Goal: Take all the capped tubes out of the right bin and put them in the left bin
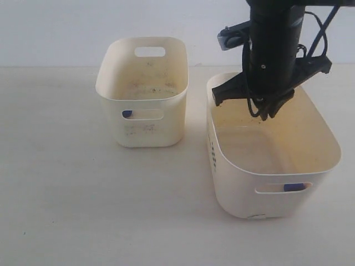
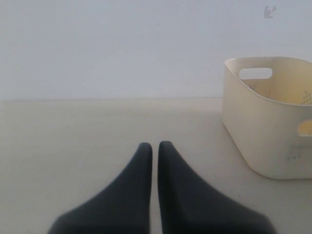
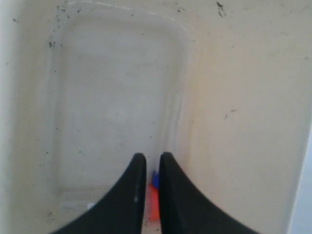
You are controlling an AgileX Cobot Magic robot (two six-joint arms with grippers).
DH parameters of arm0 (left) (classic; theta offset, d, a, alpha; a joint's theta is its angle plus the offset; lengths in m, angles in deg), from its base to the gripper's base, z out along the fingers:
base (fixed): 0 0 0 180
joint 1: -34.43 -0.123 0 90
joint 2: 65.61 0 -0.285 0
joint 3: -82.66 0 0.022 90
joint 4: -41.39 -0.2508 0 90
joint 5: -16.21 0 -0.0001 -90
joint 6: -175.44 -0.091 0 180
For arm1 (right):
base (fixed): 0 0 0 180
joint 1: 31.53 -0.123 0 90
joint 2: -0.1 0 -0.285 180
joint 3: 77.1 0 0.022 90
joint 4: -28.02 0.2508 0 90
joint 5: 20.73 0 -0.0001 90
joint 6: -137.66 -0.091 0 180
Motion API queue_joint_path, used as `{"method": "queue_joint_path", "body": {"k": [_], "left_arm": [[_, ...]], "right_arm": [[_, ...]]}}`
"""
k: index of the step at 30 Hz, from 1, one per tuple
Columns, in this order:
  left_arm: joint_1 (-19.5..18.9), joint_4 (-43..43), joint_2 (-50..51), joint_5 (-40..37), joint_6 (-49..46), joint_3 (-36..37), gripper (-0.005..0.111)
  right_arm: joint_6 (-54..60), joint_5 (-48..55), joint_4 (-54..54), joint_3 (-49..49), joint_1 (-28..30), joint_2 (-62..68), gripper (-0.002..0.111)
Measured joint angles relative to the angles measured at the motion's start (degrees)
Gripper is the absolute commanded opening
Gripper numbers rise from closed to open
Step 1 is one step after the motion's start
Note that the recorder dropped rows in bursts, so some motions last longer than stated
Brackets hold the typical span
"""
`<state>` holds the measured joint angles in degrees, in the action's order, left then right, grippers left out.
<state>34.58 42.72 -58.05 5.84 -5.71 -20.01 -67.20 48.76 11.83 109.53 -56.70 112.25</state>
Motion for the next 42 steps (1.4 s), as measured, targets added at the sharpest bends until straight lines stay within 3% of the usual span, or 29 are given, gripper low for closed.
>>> {"method": "queue_joint_path", "body": {"k": [9,42], "left_arm": [[0.0,0.0,0.0,0.0,0.0,0.0,0.004],[0.0,0.0,0.0,0.0,0.0,0.0,0.004]], "right_arm": [[-3.3,0.1,0.4,0.0,0.0,6.0,0.011],[-6.4,0.1,-1.3,-0.8,1.1,5.3,0.011]]}}
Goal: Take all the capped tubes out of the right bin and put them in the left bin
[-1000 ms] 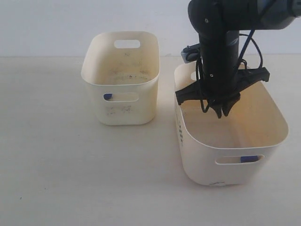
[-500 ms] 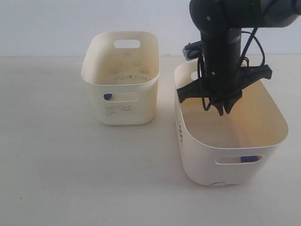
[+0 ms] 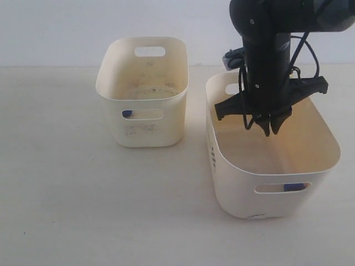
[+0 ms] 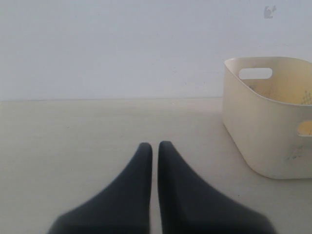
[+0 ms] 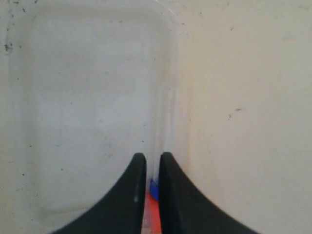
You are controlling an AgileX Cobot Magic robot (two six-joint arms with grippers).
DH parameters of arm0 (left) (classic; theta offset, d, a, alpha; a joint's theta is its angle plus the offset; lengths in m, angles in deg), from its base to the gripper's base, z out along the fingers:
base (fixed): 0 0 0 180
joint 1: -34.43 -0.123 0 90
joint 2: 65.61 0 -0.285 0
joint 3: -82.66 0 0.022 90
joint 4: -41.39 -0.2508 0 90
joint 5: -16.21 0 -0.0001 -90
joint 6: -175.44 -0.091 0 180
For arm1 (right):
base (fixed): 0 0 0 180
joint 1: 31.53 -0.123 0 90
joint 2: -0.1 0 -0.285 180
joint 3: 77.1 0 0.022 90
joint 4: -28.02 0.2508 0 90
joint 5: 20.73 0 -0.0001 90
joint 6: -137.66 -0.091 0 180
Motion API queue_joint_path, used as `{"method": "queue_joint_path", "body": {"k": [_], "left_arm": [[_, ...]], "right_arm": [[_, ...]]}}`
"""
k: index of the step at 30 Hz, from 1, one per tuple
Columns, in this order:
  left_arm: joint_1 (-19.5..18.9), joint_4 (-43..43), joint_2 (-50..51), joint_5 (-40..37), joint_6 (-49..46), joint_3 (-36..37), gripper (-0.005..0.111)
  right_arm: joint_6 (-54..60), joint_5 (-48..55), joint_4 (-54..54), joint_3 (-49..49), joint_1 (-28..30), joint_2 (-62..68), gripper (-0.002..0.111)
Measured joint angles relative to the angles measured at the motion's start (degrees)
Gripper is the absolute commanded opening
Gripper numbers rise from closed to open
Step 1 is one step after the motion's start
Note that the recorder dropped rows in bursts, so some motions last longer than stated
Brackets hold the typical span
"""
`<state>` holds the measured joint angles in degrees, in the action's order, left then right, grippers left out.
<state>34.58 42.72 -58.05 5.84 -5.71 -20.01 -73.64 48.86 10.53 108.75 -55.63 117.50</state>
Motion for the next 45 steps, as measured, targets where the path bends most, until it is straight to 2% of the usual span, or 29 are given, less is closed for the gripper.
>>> {"method": "queue_joint_path", "body": {"k": [5,45], "left_arm": [[0.0,0.0,0.0,0.0,0.0,0.0,0.004],[0.0,0.0,0.0,0.0,0.0,0.0,0.004]], "right_arm": [[-0.9,0.3,-1.4,-2.3,0.0,1.8,0.011],[-4.4,0.1,0.0,-2.4,0.0,5.2,0.011]]}}
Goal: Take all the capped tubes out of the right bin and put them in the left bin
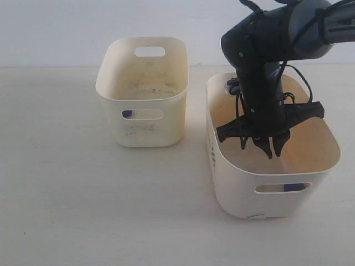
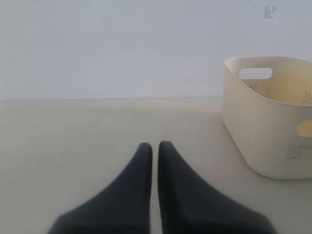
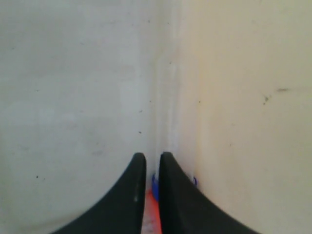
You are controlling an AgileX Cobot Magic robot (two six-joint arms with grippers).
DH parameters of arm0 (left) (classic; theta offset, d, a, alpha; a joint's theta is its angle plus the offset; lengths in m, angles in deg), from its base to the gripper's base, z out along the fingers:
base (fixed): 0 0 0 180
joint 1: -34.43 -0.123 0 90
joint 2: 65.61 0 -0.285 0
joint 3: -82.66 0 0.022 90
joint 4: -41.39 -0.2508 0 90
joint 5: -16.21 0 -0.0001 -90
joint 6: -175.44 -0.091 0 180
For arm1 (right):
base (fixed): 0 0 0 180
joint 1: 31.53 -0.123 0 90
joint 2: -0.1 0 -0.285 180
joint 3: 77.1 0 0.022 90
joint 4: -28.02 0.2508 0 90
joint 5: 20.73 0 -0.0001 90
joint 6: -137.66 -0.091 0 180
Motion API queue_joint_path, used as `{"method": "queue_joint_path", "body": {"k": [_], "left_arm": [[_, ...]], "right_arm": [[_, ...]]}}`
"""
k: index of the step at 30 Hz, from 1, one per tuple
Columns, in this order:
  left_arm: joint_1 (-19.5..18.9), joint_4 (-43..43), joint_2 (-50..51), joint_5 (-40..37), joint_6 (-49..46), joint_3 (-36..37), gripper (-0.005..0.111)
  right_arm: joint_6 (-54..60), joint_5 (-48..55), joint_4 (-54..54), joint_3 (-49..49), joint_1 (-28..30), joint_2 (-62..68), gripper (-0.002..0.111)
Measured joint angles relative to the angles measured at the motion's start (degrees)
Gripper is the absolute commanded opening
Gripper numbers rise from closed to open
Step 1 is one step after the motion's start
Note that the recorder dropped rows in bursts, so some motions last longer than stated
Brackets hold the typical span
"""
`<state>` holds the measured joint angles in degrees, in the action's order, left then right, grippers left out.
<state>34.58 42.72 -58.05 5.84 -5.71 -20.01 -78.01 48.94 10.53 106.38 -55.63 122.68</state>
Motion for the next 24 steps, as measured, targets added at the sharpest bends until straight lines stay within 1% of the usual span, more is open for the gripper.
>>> {"method": "queue_joint_path", "body": {"k": [10,11,12,13,14,16,17,18,24], "left_arm": [[0.0,0.0,0.0,0.0,0.0,0.0,0.004],[0.0,0.0,0.0,0.0,0.0,0.0,0.004],[0.0,0.0,0.0,0.0,0.0,0.0,0.004],[0.0,0.0,0.0,0.0,0.0,0.0,0.004],[0.0,0.0,0.0,0.0,0.0,0.0,0.004],[0.0,0.0,0.0,0.0,0.0,0.0,0.004],[0.0,0.0,0.0,0.0,0.0,0.0,0.004],[0.0,0.0,0.0,0.0,0.0,0.0,0.004],[0.0,0.0,0.0,0.0,0.0,0.0,0.004]], "right_arm": [[-0.3,0.1,0.0,0.0,0.0,2.4,0.012],[-0.3,0.1,0.0,0.0,0.0,2.4,0.014],[-0.3,0.1,0.0,0.0,0.0,2.4,0.025],[-0.3,0.1,-0.3,0.0,0.0,2.4,0.031],[-0.3,0.1,-0.5,0.0,0.0,2.4,0.047],[-0.3,0.1,-1.4,0.0,0.0,2.4,0.059],[-0.1,0.1,-1.5,0.0,0.0,2.4,0.062],[0.1,0.1,-1.5,0.0,0.0,2.4,0.063],[0.5,0.1,-1.7,0.0,0.0,2.6,0.062]]}}
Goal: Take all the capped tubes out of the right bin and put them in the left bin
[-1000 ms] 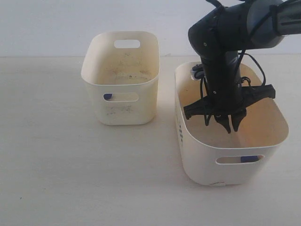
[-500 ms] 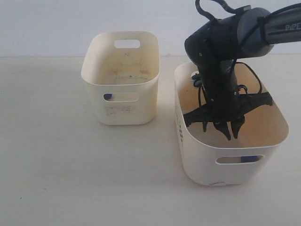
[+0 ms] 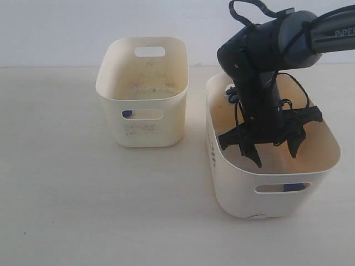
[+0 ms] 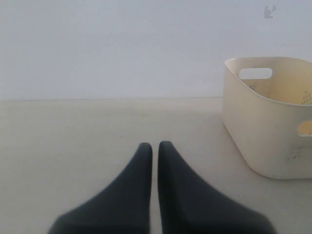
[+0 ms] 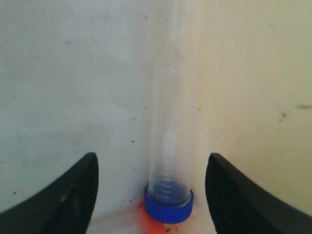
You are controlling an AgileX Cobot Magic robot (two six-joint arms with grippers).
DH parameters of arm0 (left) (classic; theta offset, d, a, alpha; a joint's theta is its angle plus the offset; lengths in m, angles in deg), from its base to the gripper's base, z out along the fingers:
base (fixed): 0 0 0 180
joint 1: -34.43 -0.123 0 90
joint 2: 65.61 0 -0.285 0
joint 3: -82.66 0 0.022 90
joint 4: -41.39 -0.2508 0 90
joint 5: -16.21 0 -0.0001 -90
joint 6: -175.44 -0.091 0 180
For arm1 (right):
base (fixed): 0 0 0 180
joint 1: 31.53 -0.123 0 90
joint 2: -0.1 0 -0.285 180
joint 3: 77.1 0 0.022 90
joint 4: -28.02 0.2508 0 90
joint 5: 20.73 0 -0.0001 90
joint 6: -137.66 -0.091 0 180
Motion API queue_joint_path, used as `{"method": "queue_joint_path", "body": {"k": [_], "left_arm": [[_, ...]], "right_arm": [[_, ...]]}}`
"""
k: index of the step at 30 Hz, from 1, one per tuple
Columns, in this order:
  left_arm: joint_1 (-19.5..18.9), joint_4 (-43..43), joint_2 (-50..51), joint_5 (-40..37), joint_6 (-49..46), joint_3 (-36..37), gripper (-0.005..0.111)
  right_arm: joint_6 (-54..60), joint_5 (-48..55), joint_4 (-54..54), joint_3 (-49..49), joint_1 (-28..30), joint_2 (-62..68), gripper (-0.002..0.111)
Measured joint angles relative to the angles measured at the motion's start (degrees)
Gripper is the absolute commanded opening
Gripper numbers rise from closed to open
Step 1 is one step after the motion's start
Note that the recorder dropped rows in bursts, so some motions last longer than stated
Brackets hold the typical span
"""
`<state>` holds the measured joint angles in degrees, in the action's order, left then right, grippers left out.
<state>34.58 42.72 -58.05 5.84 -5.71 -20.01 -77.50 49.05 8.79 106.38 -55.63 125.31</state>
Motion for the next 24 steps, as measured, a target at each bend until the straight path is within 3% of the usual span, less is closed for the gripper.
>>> {"method": "queue_joint_path", "body": {"k": [24], "left_arm": [[0.0,0.0,0.0,0.0,0.0,0.0,0.004]], "right_arm": [[-0.4,-0.1,-1.6,0.0,0.0,3.9,0.062]]}}
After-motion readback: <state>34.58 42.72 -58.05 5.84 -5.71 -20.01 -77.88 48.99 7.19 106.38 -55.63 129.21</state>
